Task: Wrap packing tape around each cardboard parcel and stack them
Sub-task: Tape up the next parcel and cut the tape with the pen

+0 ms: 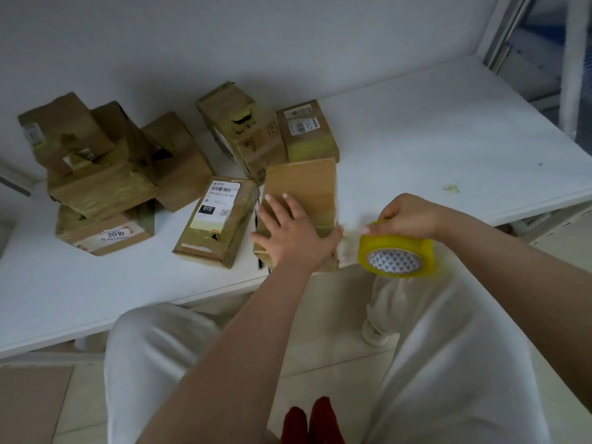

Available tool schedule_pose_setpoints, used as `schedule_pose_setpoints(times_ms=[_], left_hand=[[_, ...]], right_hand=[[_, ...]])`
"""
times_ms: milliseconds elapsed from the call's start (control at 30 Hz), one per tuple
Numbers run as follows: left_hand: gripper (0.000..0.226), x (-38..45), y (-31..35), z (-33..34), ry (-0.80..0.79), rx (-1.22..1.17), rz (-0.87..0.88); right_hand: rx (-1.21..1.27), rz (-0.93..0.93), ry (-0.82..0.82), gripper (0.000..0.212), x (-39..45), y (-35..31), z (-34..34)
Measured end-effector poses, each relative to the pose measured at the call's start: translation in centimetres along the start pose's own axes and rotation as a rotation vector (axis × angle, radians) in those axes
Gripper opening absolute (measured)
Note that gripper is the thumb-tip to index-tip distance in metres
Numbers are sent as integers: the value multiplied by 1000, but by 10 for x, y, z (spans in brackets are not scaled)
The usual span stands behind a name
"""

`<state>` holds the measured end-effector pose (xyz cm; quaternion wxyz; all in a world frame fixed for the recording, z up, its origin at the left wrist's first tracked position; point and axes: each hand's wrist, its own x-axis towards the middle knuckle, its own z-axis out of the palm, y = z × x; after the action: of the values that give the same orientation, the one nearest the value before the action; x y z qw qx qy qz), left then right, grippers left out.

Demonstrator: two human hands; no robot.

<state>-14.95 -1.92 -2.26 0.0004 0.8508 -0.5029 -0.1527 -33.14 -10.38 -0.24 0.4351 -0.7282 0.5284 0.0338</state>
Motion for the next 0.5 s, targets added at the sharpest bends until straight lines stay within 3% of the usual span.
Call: schedule_pose_setpoints(times_ms=[100,267,367,433,500], left_hand=[[110,4,-12,-13,7,-198,-49],[114,10,-32,-14,-75,-923,-103],[86,8,-41,-5,-140,-1268,-99],[74,7,-46,0,-196,-1386,-94],[78,5,-50,4,-272,-1417,-108]], right_hand=[[154,-89,32,37,-6,-10,-10],[282,-280,92,35,-20,-38,-36],[274,-339,89,38,-25,-55,-43],[278,-368,77,44,-26,-66,-43],[268,-384,77,41,-26,-79,-38]])
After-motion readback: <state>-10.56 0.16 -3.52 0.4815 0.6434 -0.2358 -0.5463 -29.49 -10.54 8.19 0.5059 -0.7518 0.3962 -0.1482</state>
